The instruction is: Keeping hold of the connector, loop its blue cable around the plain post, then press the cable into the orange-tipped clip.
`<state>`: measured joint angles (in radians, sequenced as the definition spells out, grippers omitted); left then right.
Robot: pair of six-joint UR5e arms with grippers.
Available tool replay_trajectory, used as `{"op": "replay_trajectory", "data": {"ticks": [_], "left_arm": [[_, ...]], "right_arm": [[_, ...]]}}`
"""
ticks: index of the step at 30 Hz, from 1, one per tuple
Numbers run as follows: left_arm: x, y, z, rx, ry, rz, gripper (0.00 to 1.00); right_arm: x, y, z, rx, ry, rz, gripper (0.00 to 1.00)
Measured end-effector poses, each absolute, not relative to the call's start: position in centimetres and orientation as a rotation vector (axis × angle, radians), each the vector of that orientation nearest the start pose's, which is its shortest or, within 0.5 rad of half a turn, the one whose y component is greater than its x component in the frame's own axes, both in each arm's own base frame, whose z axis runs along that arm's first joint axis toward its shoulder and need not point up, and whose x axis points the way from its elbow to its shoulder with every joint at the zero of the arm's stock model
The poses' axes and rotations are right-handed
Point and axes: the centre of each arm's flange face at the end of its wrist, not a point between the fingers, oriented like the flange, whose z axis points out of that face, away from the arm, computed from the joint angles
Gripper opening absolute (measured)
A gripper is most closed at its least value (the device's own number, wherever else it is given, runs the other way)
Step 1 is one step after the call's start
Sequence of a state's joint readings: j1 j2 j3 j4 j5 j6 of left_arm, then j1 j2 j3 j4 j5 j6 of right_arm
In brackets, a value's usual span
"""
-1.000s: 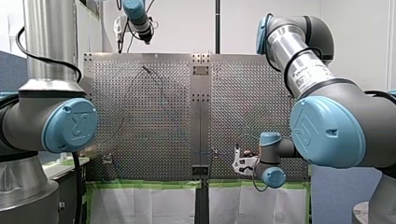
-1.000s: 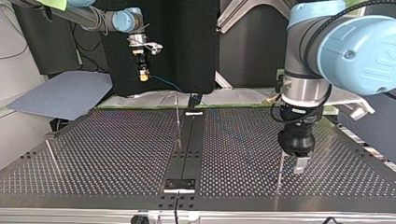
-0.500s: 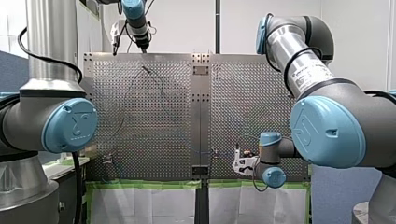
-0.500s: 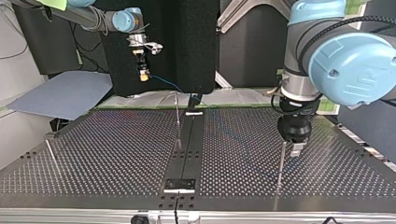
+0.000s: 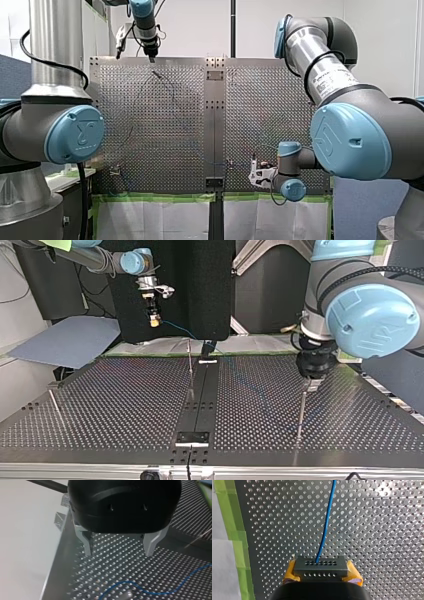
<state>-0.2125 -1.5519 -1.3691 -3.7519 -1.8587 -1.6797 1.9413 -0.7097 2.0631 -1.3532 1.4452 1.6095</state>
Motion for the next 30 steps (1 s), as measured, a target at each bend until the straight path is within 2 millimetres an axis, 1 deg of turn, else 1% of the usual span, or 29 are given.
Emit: {"op": "replay_trajectory", "data": {"ticks": [6,11,23,30], "left_arm": [[39.0,-19.1,53.7,-0.080,1.976,0.087,1.00],[38.9,-18.9,53.4,-0.087,1.985,0.114,1.00],[38.6,-17.5,53.6,-0.165,1.978,0.237,1.00],[38.5,-17.1,53.6,-0.188,1.974,0.274,1.00]], "right_arm": [[31.9,-41.9,-4.3,1.556,-0.968,1.591,0.00],[31.9,-41.9,-4.3,1.555,-0.968,1.591,0.00],[31.9,-41.9,-4.3,1.555,-0.968,1.591,0.00],[31.9,-41.9,-4.3,1.555,-0.968,1.591,0.00]]}}
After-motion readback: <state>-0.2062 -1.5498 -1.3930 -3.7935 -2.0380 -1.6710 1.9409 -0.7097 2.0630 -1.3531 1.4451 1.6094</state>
